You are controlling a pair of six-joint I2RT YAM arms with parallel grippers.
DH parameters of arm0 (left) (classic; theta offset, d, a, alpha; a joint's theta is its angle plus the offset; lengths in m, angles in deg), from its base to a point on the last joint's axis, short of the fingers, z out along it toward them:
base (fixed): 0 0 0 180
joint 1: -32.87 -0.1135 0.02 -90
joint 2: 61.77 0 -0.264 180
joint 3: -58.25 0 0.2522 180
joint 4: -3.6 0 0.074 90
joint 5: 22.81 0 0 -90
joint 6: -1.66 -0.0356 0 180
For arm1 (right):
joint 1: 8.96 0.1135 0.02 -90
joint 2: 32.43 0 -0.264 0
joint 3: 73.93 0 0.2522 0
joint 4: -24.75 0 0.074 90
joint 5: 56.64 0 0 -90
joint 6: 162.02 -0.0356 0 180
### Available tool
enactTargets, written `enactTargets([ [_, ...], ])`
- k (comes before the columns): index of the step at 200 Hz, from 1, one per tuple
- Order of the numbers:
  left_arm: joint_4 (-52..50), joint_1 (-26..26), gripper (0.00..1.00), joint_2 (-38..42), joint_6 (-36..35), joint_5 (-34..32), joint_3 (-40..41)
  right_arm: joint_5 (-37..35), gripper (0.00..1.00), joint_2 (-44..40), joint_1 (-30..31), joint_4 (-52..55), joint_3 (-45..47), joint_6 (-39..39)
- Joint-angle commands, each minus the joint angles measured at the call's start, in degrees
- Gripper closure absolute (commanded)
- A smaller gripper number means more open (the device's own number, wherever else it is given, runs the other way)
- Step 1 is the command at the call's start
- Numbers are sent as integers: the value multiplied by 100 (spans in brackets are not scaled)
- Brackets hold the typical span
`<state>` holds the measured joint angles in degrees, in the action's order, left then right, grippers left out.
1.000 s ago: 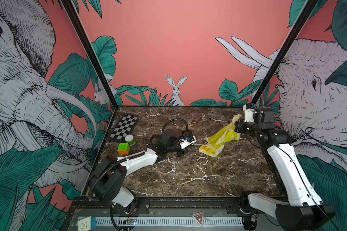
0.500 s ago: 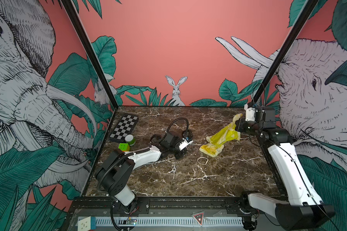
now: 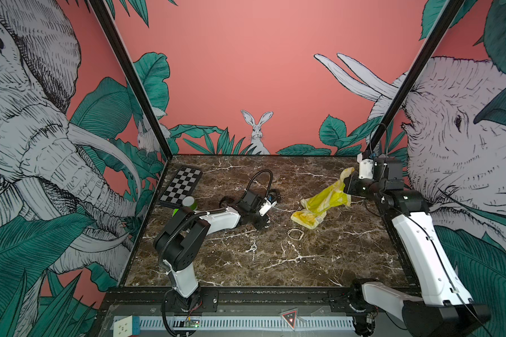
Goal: Wipe the watch dial
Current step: Place the watch at the center of the board, then pick up the watch at the center of the board.
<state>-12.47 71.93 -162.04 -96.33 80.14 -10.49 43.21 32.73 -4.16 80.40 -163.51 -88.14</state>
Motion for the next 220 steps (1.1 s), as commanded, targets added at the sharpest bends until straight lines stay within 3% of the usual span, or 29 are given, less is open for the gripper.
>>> enactTargets([
  [1,76,-43,75,25,184,-51,-114,-18,100,-130,-31,-111,23,-5],
  [63,535,-31,74,908,-52,191,365,26,100,-152,-36,-67,148,-23],
  [96,577,14,74,1513,-259,792,658,151,100,-219,-36,-50,344,-49],
  [109,697,74,74,1690,-524,995,814,182,100,-250,-36,-8,395,-68],
  [125,941,554,74,1864,-1149,1139,1083,223,100,-313,-34,53,451,-90],
  [220,302,1773,73,865,-2550,593,193,335,100,-959,-51,404,827,-197],
])
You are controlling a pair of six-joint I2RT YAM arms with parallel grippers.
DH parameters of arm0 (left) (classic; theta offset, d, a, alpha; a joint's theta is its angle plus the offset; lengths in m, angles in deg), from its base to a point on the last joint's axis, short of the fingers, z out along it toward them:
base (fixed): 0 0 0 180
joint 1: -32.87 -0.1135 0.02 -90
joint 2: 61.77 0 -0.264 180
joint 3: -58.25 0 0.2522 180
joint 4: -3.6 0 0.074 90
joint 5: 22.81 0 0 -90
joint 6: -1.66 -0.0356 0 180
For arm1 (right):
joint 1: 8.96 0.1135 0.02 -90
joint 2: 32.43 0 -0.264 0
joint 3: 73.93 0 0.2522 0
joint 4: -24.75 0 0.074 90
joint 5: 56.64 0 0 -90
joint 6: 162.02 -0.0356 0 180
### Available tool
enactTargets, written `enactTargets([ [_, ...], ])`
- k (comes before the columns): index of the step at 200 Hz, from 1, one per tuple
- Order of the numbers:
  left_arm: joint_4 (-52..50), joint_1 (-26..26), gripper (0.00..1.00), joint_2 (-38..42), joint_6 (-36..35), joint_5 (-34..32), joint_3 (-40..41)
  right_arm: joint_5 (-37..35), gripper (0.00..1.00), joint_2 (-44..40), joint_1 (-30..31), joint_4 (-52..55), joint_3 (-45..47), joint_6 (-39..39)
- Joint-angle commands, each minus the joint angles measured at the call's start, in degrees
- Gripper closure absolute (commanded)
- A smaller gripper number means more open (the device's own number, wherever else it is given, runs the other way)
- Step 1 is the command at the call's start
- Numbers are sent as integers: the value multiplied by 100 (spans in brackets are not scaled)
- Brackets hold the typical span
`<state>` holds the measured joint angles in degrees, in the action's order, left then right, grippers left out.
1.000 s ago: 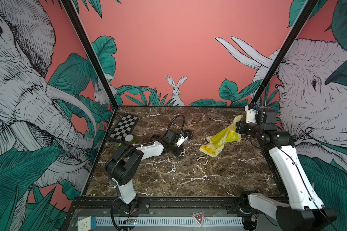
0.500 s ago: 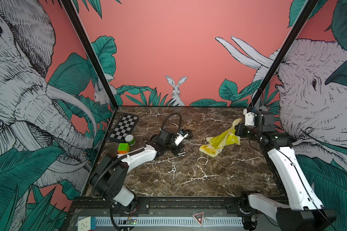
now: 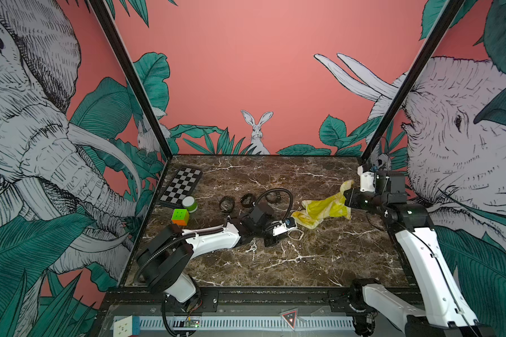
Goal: Wipe the watch dial
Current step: Pick up the watch at the center of the board.
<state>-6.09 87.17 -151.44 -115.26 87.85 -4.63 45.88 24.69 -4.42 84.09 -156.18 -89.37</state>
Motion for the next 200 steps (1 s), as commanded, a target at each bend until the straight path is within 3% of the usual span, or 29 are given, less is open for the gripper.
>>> enactTargets([
  [1,-363,266,73,-215,-688,-191,-408,72,100,-156,-24,32,101,-80],
  [24,-609,488,73,-637,-1114,-380,-694,201,100,-218,-40,26,226,-107],
  [120,-1023,625,71,-1567,-1774,-674,-1518,499,100,-217,-315,-89,336,-129],
  [200,-1163,625,71,-1990,-1877,-752,-1783,703,100,-109,-550,-180,344,-149],
])
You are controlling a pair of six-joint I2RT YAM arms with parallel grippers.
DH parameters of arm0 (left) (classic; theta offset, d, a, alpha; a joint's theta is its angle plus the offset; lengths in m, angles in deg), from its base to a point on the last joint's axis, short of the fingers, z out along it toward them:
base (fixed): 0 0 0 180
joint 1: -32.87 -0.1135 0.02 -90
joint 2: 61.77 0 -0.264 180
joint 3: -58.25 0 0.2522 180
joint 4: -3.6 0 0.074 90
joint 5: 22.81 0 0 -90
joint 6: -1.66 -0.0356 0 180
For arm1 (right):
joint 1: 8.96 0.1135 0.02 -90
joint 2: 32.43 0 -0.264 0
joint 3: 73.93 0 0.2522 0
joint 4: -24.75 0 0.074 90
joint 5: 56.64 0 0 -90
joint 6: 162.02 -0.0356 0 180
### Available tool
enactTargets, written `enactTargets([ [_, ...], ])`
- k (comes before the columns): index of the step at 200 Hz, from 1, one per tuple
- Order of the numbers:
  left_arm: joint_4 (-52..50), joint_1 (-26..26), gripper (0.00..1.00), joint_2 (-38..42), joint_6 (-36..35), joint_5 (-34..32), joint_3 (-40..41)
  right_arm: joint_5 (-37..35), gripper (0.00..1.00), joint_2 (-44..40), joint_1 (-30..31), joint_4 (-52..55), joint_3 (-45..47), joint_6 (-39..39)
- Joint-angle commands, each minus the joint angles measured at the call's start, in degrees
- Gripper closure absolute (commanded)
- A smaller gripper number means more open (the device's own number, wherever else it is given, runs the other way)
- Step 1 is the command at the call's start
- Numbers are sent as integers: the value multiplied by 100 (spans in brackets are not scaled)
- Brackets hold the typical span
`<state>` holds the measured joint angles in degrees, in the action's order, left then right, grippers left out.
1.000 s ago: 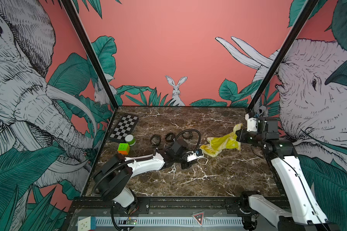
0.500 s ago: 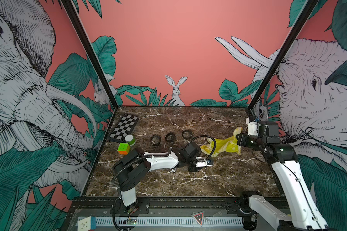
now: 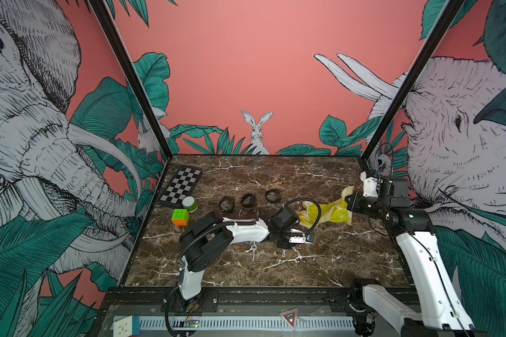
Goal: Wipe the watch dial
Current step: Pick up the watch at the center of the board.
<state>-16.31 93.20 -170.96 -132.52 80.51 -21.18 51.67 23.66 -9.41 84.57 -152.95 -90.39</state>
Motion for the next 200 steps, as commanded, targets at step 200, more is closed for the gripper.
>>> enactTargets([
  [200,-748,5,73,-603,-222,19,-728,193,100,12,-175,-247,49,-35],
])
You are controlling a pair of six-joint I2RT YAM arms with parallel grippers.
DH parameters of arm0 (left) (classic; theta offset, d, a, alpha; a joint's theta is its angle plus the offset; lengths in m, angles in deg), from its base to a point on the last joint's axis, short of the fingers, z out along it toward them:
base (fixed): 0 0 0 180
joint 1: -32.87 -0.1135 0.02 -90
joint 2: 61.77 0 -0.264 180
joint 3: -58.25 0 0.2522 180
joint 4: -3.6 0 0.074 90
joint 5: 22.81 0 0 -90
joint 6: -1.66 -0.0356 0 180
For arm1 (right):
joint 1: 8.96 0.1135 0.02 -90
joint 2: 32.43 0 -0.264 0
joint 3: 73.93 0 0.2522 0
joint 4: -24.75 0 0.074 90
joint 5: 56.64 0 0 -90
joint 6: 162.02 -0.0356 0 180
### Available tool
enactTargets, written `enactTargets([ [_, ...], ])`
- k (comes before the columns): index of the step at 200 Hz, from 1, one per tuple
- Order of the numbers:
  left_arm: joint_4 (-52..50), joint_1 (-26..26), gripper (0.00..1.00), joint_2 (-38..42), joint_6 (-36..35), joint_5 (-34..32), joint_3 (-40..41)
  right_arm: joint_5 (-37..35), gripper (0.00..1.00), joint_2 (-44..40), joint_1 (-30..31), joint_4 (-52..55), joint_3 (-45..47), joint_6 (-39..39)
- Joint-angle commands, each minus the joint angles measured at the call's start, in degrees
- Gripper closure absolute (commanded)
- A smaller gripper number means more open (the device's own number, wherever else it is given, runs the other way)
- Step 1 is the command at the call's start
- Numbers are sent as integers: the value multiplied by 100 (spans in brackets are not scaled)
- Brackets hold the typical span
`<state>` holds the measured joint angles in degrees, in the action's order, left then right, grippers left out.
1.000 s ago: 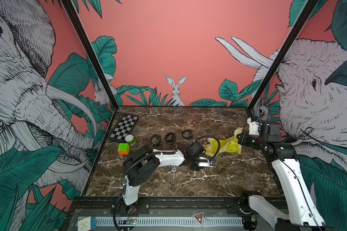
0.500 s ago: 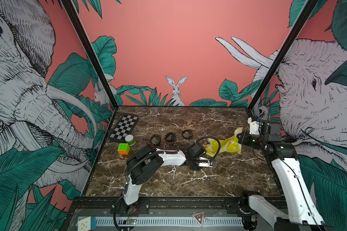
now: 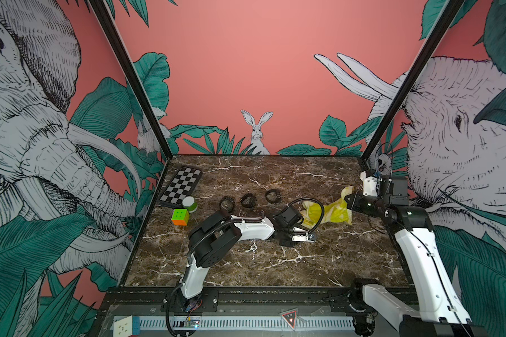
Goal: Wipe the watch dial
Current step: Pick up the watch at the center of the board.
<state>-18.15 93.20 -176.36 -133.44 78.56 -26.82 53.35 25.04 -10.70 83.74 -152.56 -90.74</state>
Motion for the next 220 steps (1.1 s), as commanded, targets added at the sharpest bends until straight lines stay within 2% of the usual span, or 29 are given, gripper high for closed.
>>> enactTargets([
  [1,-577,0,73,-64,-135,219,-164,28,100,-133,-46,-164,13,0],
  [34,-862,-55,77,-123,-102,375,-172,31,100,-297,-80,-181,148,-31],
  [91,-1355,-161,100,-278,-82,665,-337,114,100,-342,-143,-181,123,0],
  [151,-1637,-263,100,-263,-46,921,-525,128,100,-412,-184,-173,174,-9],
  [170,-1117,-331,100,168,138,996,-223,141,100,-412,-187,-203,218,-27],
  [192,147,-487,100,920,503,1074,504,253,100,-421,-195,-335,335,-58],
  [220,1318,-731,100,1724,1111,1143,1163,931,100,-312,-195,-809,593,-268],
])
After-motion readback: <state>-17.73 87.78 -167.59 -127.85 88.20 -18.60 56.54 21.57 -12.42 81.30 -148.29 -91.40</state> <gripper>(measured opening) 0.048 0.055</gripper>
